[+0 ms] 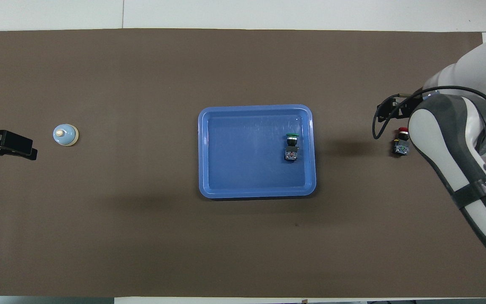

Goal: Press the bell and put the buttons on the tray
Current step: 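Move the right gripper back to the red-capped button, then grasp the red-capped button with the right gripper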

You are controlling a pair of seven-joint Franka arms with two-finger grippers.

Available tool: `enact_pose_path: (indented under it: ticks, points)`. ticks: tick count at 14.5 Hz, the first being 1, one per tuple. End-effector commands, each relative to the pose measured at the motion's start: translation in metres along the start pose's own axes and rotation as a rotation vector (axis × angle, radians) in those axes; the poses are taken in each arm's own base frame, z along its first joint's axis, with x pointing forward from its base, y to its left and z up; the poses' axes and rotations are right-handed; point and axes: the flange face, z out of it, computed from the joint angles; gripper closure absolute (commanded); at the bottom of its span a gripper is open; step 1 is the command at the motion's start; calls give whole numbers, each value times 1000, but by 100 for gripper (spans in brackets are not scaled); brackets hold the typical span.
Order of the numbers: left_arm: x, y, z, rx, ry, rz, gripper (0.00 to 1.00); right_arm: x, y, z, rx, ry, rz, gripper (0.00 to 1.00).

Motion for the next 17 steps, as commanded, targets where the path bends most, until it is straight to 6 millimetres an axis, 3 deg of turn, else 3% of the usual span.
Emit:
enact_pose_path:
  ticks: [1,3,5,8,15,16,17]
  points:
    - [-2,0,-4,-6,15,-8,0,-17,26,25,-28,7,39,0]
    - [-2,0,-4,-6,15,-8,0,-28,45,50,-21,52,94,0]
    - [-2,0,-3,-7,14,-8,0,-42,48,69,-19,75,106,0]
    - [-2,0,-4,-6,17,-8,0,-42,49,89,-18,70,115,0]
    - [-2,0,-4,-6,15,-8,0,-42,66,117,-32,83,116,0]
    - [-2,0,-4,-6,15,-7,0,-42,65,119,-31,83,115,9]
    - [-2,0,-4,-6,15,-8,0,-42,65,123,-31,75,115,35]
